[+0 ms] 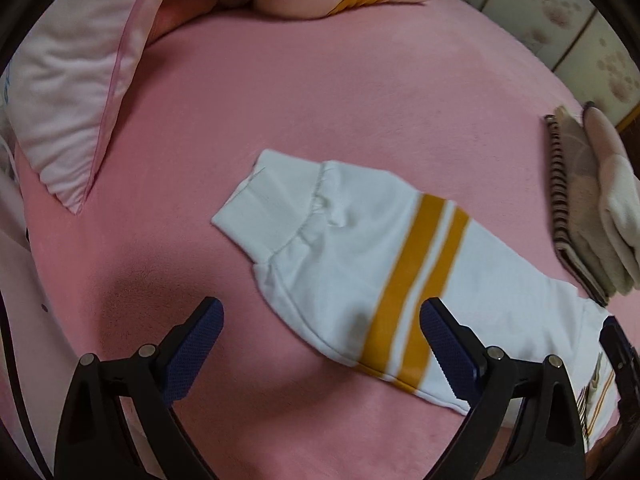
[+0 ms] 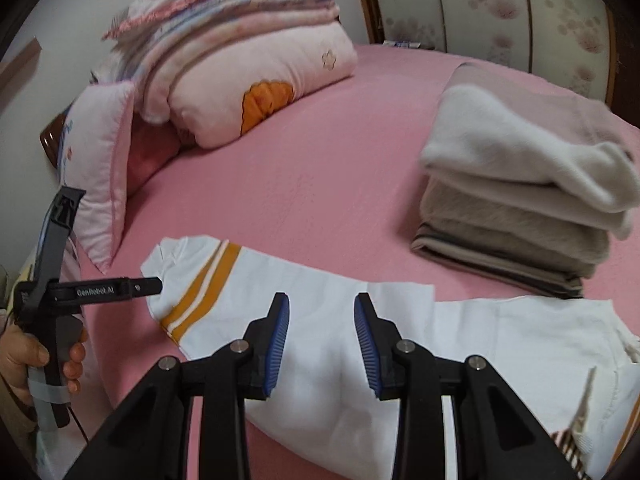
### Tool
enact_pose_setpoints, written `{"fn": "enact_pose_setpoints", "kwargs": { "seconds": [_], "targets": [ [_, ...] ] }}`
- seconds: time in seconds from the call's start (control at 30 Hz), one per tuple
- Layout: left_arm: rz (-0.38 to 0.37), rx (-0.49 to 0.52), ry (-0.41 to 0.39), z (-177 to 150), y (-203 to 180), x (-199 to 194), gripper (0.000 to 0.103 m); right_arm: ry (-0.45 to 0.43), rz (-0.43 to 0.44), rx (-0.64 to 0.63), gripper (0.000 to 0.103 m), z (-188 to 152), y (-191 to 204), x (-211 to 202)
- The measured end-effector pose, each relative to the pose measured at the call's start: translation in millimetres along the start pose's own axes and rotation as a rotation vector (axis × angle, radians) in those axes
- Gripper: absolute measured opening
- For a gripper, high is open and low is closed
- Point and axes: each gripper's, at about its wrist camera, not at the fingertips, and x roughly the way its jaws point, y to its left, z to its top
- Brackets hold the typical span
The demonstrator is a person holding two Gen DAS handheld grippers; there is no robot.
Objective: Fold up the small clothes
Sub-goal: 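Grasp the other sleeve cuff with the left tool and lift it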
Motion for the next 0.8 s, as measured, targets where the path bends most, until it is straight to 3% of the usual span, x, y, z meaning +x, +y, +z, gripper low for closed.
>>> {"fn": "enact_pose_setpoints", "kwargs": {
  "seconds": [0.17, 0.2, 0.27, 0.33, 0.37, 0.4, 0.63, 0.8],
  "targets": [
    [-0.006, -0.032, 0.062, 6.7, 10.4, 25.6, 0.089, 0.051, 0.027, 0.01, 0.034, -12.2, 3.3, 21.9],
    [-0.008, -0.029, 0.074, 8.0, 9.6, 30.3, 0.082, 0.054, 0.029, 0.008, 0.034, -14.3, 3.0, 22.3],
    [-0.009, -0.01, 0.091, 10.7, 6.3, 38.3, 0.063, 0.064, 0.027, 0.005, 0.034, -17.5, 1.5, 24.3],
    [0.008, 0.023, 0.102, 11.3, 0.2, 44.9, 0.036, 0.075, 0.028, 0.01, 0.034, -20.7, -1.6, 25.9],
    [0.006, 0.029, 0.101, 10.5, -0.9, 46.2, 0.029, 0.078, 0.028, 0.014, 0.034, -21.6, -3.3, 26.2],
    [-0.007, 0.033, 0.101, 9.9, -2.9, 46.5, 0.011, 0.08, 0.027, 0.018, 0.034, -22.9, -5.1, 25.3],
    [0.017, 0.079, 0.004, -3.1, -27.2, 13.0, 0.007, 0.058, 0.022, 0.039, 0.034, -27.4, -22.0, 2.7],
    [-0.031, 0.206, -0.131, -29.5, -80.4, -55.9, 0.007, 0.015, 0.006, 0.054, 0.034, -32.8, -39.6, -34.3]
  ]
}}
